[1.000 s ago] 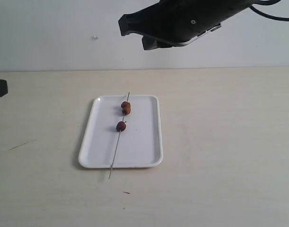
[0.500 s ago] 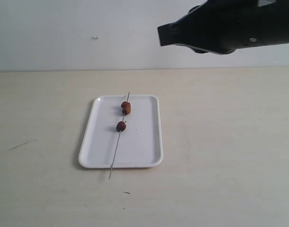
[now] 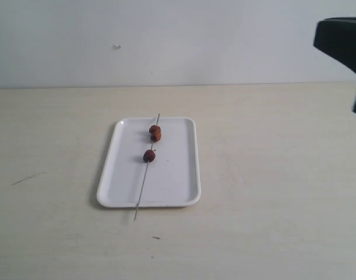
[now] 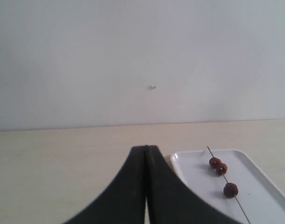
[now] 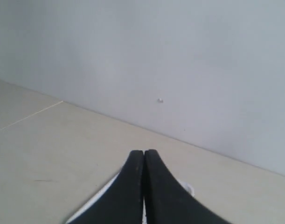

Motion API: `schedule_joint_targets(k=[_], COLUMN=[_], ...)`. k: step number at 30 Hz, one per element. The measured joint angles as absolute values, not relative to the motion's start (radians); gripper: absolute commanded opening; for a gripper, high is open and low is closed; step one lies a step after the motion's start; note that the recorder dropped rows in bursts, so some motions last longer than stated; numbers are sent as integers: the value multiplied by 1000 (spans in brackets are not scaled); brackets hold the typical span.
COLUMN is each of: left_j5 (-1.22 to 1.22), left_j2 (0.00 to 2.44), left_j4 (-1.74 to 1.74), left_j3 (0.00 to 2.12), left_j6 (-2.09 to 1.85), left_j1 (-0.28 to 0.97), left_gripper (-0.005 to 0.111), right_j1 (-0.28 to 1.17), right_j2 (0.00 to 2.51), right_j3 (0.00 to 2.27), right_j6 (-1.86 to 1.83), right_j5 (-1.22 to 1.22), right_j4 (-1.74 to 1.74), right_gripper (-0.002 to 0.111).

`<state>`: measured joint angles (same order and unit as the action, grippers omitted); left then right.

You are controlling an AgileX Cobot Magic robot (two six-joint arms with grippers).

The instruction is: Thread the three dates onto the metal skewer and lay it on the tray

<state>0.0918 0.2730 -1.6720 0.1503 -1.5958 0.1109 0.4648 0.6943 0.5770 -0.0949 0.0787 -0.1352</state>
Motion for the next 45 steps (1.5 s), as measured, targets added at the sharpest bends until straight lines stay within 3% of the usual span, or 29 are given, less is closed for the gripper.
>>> schedule_joint_targets(k=[13,35,45], left_j5=[88,96,119], left_j2=[13,7,7], left_j4=[-1702,-1706,-1710], left_j3=[10,3,3], left_j6=[-1585,-1566,-1564], left_j1=[111,111,111], left_gripper=[0,0,0], right_j1=[465,465,465], right_j2=[397,14,4], right_j3=[283,233,71], right_j6=[-106,-128,-128], right_j5=[-84,55,18], right_j4=[-133,-118,-150], right_gripper=[0,0,0])
